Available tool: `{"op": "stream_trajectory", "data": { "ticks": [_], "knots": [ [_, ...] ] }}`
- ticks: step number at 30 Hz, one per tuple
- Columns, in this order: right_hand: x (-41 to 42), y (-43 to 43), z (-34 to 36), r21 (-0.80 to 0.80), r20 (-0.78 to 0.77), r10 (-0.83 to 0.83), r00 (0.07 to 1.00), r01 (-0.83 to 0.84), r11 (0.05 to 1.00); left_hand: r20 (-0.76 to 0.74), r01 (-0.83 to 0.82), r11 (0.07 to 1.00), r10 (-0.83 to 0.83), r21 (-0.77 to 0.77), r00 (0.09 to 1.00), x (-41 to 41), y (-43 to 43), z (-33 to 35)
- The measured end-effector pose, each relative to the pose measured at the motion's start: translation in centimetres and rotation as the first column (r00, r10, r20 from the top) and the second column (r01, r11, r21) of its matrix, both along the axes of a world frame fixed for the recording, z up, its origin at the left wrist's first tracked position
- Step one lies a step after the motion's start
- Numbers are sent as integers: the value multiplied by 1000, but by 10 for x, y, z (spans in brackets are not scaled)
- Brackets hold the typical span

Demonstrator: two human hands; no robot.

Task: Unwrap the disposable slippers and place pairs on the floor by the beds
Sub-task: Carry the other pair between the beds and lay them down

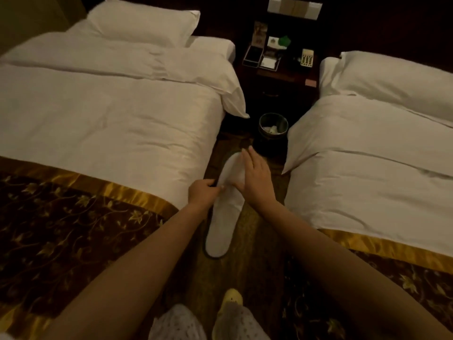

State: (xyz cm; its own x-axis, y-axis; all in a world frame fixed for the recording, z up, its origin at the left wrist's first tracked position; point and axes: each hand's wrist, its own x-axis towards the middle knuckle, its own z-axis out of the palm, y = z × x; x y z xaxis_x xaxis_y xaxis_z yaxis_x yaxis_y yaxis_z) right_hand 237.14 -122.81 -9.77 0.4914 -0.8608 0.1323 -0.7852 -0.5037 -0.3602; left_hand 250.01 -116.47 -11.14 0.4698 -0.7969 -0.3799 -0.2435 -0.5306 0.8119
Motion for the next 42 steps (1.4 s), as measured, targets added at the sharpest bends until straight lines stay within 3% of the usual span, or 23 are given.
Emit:
{"op": "stream_trajectory", "data": {
  "ticks": [3, 5, 9, 12, 16, 24, 29, 34, 38, 40, 42],
  "knots": [
    [19, -39, -45, 275, 55, -118, 991, 99, 956, -401, -261, 964, 262, 58, 878, 13, -38, -42],
    [28, -61, -85, 407, 80, -199, 977, 150, 901, -544, -316, 942, 326, 116, 773, 21, -64, -82],
    [38, -105, -184, 504, 97, -271, 958, 188, 843, -692, -269, 937, 345, 221, 634, 32, -104, -182],
    [39, -129, -269, 580, 131, -251, 959, 131, 804, -740, -236, 934, 356, 268, 571, 38, -121, -269],
    [35, -153, -386, 654, 177, -221, 959, 53, 754, -823, -257, 920, 381, 295, 422, 39, -129, -385],
    [20, -193, -585, 680, 285, -236, 929, -22, 733, -803, -249, 929, 363, 273, 473, 19, -140, -558],
    [15, -213, -670, 625, 297, -180, 938, -48, 779, -784, -270, 893, 447, 361, 432, 14, -133, -621],
    [16, -233, -721, 473, 115, -45, 992, -15, 881, -770, -315, 831, 548, 458, 326, 17, -114, -654],
    [13, -229, -734, 403, -101, 86, 991, -38, 915, -754, -328, 812, 575, 482, 316, 18, -111, -665],
    [6, -207, -730, 377, -41, 84, 996, -63, 924, -740, -328, 812, 578, 482, 344, 19, -113, -667],
    [-3, -176, -719, 459, 103, 75, 992, -114, 881, -730, -323, 821, 568, 471, 379, 19, -118, -668]
  ]
}}
